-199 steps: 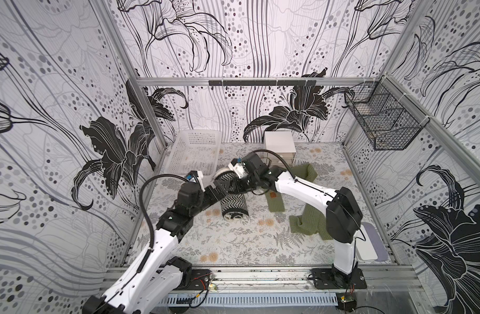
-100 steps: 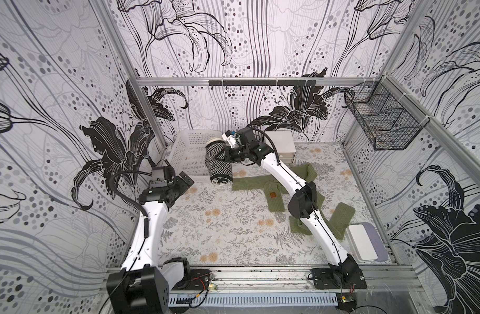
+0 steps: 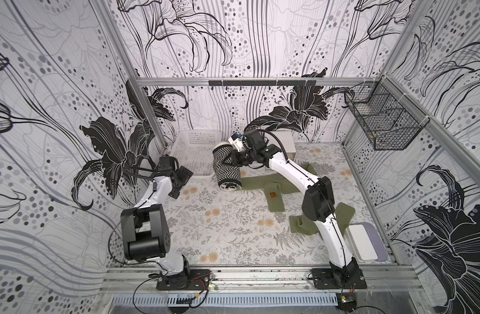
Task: Roll up the scarf and place it into the basket
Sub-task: Move the basket to the center of the board.
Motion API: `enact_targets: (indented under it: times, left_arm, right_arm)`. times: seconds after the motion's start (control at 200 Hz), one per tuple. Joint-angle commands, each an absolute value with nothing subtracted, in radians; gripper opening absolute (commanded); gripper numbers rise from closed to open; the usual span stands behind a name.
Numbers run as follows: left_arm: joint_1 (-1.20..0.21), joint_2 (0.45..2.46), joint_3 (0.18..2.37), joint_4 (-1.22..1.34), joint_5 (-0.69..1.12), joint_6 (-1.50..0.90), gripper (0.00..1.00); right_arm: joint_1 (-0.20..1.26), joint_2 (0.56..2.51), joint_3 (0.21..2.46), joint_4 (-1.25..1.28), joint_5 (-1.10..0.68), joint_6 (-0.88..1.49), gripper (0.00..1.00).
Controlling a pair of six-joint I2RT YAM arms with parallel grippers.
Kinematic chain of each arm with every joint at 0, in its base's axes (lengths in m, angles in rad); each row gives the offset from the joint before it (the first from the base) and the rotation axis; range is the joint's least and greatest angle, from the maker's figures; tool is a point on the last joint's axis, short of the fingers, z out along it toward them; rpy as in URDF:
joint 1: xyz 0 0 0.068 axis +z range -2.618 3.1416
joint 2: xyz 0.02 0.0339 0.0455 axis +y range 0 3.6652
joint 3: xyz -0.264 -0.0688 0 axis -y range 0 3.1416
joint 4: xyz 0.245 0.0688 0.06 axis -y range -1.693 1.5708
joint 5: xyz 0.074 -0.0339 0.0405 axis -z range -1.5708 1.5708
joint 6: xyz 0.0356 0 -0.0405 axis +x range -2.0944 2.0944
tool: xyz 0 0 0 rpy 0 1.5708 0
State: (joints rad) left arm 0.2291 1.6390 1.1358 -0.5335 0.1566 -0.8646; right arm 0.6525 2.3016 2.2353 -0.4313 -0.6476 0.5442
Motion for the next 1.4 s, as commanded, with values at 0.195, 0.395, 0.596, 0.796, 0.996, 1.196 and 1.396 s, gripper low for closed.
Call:
enact_targets:
  times: [0.195,0.395,0.596,0.796,0.996,1.196,1.396]
  left_arm:
    - [0.193,1.757,1.217,-0.452,0.112,-0.924,0.88]
    - [0.121,1.607,1.049,-0.491,0.121,-0.904,0.87]
    - [0.034,1.386,0.815,-0.554,0.139,-0.882,0.87]
    - [0.020,1.167,0.738,-0.749,0.109,-0.821,0.86]
    - [0.023,1.031,0.740,-0.852,0.120,-0.816,0.86]
    - [0.014,0.937,0.722,-0.900,0.117,-0.853,0.87]
    - [0.015,0.874,0.728,-0.939,0.060,-0.887,0.90]
  right_arm:
    - [0.647,2.174,2.144,-0.252,-0.696,0.537,0.00]
    - [0.649,2.249,2.239,-0.154,-0.750,0.619,0.00]
    - [0.665,2.393,2.475,-0.256,-0.790,0.603,0.00]
    - [0.675,2.568,2.786,-0.513,-0.865,0.477,0.00]
    - [0.686,2.582,2.636,-0.451,-0.929,0.445,0.00]
    - [0.738,2.655,2.696,-0.397,-0.987,0.438,0.00]
    - [0.778,2.714,2.764,-0.288,-1.014,0.480,0.00]
